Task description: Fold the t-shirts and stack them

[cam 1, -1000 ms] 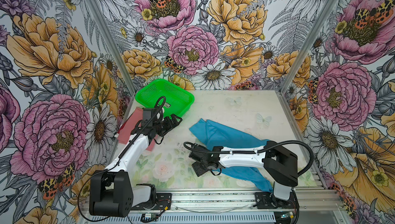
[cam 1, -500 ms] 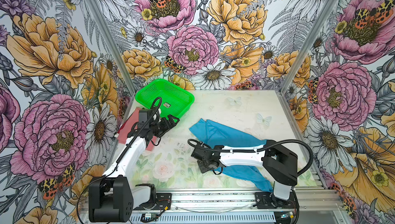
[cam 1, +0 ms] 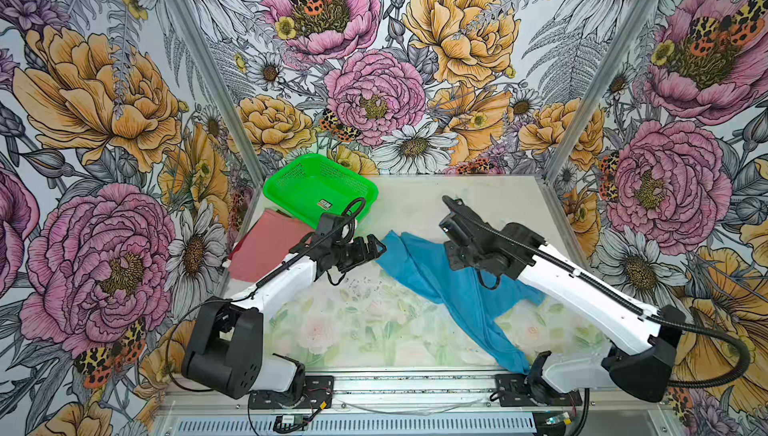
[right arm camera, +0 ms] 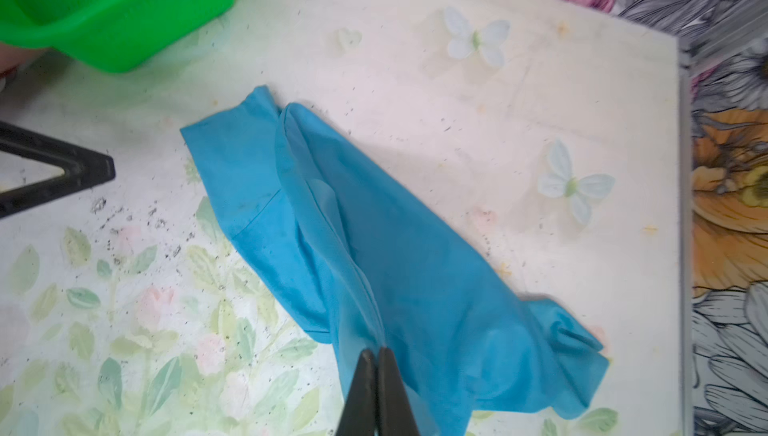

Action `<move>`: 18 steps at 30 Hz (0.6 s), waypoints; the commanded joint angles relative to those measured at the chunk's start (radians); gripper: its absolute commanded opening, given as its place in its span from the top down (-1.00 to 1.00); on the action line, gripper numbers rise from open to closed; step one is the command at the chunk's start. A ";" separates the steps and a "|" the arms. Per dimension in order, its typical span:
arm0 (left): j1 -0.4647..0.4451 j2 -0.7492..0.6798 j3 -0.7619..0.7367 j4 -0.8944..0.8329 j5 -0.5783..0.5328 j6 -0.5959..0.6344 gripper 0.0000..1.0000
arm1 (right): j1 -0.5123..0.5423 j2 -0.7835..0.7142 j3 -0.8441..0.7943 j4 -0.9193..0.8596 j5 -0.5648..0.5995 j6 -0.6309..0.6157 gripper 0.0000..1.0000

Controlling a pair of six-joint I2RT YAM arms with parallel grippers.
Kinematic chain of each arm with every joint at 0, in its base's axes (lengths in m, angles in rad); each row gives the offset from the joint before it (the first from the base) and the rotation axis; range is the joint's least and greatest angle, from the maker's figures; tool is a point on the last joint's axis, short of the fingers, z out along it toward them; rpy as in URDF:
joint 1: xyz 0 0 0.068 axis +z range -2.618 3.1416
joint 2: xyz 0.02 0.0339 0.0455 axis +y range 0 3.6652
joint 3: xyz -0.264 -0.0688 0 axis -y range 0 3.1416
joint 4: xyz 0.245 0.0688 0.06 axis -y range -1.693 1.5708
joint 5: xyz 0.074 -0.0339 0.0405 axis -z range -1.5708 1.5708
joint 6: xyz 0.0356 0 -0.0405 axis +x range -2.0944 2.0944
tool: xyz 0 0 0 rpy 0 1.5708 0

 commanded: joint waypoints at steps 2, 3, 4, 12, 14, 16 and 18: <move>-0.020 0.061 0.013 0.188 -0.006 -0.012 -0.95 | -0.057 -0.060 0.073 -0.122 0.110 -0.100 1.00; -0.022 0.088 0.015 0.211 -0.013 -0.017 -0.89 | -0.069 -0.070 0.078 -0.123 0.109 -0.111 1.00; -0.020 0.121 0.026 0.219 -0.022 -0.019 -0.79 | -0.081 -0.077 0.081 -0.127 0.110 -0.119 1.00; -0.046 0.290 0.128 0.153 -0.126 0.018 -0.42 | -0.137 -0.126 0.052 -0.140 0.120 -0.131 1.00; -0.054 0.295 0.129 0.114 -0.171 0.022 -0.41 | -0.149 -0.135 0.041 -0.139 0.118 -0.135 1.00; -0.052 0.288 0.110 0.095 -0.219 0.020 -0.40 | -0.165 -0.137 0.028 -0.139 0.113 -0.144 1.00; -0.047 0.283 0.094 0.087 -0.250 0.022 -0.40 | -0.176 -0.131 0.020 -0.136 0.109 -0.152 1.00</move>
